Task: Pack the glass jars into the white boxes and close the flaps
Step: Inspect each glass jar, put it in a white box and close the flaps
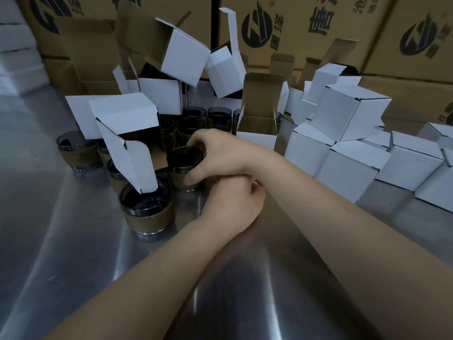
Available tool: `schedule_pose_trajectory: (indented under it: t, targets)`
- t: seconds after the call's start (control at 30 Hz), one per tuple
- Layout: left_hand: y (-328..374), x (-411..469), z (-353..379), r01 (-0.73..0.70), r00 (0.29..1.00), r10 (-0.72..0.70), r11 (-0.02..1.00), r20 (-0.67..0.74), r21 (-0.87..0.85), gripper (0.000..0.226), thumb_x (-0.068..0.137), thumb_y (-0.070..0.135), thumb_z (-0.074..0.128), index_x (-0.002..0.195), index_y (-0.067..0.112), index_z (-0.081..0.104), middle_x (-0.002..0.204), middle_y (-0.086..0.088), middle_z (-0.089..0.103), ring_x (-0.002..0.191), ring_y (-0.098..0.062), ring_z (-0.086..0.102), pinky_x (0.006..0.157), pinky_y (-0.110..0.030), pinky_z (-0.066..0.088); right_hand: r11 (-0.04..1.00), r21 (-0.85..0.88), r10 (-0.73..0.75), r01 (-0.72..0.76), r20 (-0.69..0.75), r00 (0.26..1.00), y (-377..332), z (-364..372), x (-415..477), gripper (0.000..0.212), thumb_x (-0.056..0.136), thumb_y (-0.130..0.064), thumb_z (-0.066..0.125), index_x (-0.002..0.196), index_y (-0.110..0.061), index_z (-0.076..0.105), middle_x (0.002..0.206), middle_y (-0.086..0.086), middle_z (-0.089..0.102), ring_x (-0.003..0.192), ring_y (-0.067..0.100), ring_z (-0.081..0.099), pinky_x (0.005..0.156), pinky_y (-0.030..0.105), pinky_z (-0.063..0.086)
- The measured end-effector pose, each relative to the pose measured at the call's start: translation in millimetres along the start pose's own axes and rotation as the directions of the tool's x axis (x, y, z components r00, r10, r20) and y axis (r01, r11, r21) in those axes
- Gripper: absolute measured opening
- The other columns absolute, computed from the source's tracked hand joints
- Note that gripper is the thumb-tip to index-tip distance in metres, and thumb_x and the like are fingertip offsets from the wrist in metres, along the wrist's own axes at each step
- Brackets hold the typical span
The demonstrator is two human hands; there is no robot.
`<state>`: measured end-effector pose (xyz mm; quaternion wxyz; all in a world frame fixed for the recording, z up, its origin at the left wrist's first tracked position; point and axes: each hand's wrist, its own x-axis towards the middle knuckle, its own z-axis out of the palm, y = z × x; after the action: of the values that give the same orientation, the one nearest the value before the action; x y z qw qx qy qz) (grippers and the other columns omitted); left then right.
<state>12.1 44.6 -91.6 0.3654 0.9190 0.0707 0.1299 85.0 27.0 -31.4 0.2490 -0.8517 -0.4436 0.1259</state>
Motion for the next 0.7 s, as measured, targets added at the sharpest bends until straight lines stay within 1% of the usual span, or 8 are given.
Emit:
schedule_pose_trajectory:
  t: [0.07, 0.1, 0.23, 0.33, 0.43, 0.57, 0.63, 0.7]
  targets:
    - [1.4, -1.1, -0.3, -0.031, 0.997, 0.028, 0.999, -0.078, -0.037, 0.014, 0.092, 0.019, 0.053, 0.088, 0.019, 0.067, 0.099, -0.007, 0.069, 0.103, -0.030, 0.061, 0.088, -0.041, 0.050, 0.997, 0.078, 0.009, -0.004, -0.067, 0.998, 7.7, -3.7, -6.8, 0.060, 0.067, -0.031, 0.085, 0.116, -0.022, 0.052, 0.109, -0.005, 0.060, 0.098, 0.011, 0.060, 0.084, 0.033, 0.054]
    - [1.7, -1.2, -0.6, -0.040, 0.993, 0.034, 0.998, -0.111, -0.055, 0.018, 0.090, 0.017, 0.054, 0.094, 0.021, 0.070, 0.105, -0.004, 0.069, 0.105, -0.027, 0.061, 0.092, -0.042, 0.050, 0.988, 0.157, 0.017, 0.000, -0.107, 0.994, 12.1, -5.7, -10.8, 0.059, 0.067, -0.028, 0.085, 0.114, -0.022, 0.051, 0.108, -0.004, 0.062, 0.098, 0.012, 0.061, 0.086, 0.036, 0.055]
    - [-1.5, -1.4, -3.7, 0.022, 0.974, -0.058, 0.987, -0.218, -0.162, 0.021, 0.084, 0.014, 0.049, 0.083, 0.021, 0.069, 0.091, -0.002, 0.070, 0.088, -0.025, 0.064, 0.080, -0.043, 0.055, 0.913, 0.402, 0.056, 0.073, -0.300, 0.952, 33.0, -11.9, -25.8, 0.058, 0.068, -0.023, 0.085, 0.112, -0.022, 0.048, 0.105, -0.004, 0.067, 0.097, 0.010, 0.067, 0.093, 0.034, 0.053]
    - [-5.7, 0.6, -6.2, 0.073, 0.936, -0.145, 0.971, -0.321, -0.226, 0.018, 0.089, 0.016, 0.047, 0.084, 0.021, 0.064, 0.078, -0.002, 0.065, 0.079, -0.027, 0.062, 0.070, -0.043, 0.054, 0.882, 0.451, 0.084, 0.135, -0.433, 0.897, 47.5, -9.0, -32.0, 0.056, 0.066, -0.028, 0.085, 0.109, -0.026, 0.049, 0.110, -0.006, 0.065, 0.104, 0.009, 0.064, 0.098, 0.036, 0.051]
    - [-4.5, 0.7, -7.0, 0.086, 0.890, -0.208, 0.950, -0.404, -0.301, 0.010, 0.086, 0.011, 0.052, 0.085, 0.021, 0.052, 0.076, 0.005, 0.056, 0.074, -0.017, 0.057, 0.066, -0.039, 0.049, 0.872, 0.445, 0.086, 0.203, -0.549, 0.832, 56.1, -0.2, -34.2, 0.061, 0.060, -0.039, 0.084, 0.109, -0.028, 0.049, 0.112, -0.009, 0.063, 0.107, 0.009, 0.062, 0.098, 0.039, 0.051]
    - [-7.2, 1.2, -6.6, 0.045, 0.865, -0.209, 0.938, -0.457, -0.344, 0.045, 0.079, 0.005, 0.061, 0.106, 0.029, 0.035, 0.108, 0.007, 0.052, 0.097, -0.017, 0.057, 0.075, -0.036, 0.050, 0.885, 0.386, 0.039, 0.260, -0.619, 0.784, 59.4, 8.5, -38.1, 0.062, 0.061, -0.043, 0.080, 0.112, -0.033, 0.047, 0.106, -0.025, 0.058, 0.104, 0.003, 0.059, 0.092, 0.028, 0.050]
    - [-9.0, 2.7, -6.7, 0.003, 0.877, -0.173, 0.934, -0.448, -0.357, 0.060, 0.080, 0.005, 0.065, 0.126, 0.028, 0.035, 0.129, 0.003, 0.047, 0.115, -0.019, 0.054, 0.091, -0.038, 0.051, 0.895, 0.344, 0.003, 0.283, -0.639, 0.769, 60.6, 12.6, -41.3, 0.063, 0.064, -0.038, 0.081, 0.116, -0.031, 0.046, 0.109, -0.025, 0.056, 0.109, 0.004, 0.057, 0.095, 0.033, 0.050]
    - [-9.9, 4.1, -7.5, -0.030, 0.893, -0.144, 0.926, -0.426, -0.376, 0.070, 0.082, 0.008, 0.068, 0.140, 0.025, 0.033, 0.138, 0.005, 0.046, 0.124, -0.014, 0.049, 0.100, -0.031, 0.046, 0.903, 0.307, -0.031, 0.300, -0.650, 0.759, 61.1, 17.1, -43.9, 0.063, 0.066, -0.028, 0.083, 0.118, -0.030, 0.046, 0.113, -0.024, 0.054, 0.112, 0.003, 0.054, 0.094, 0.040, 0.052]
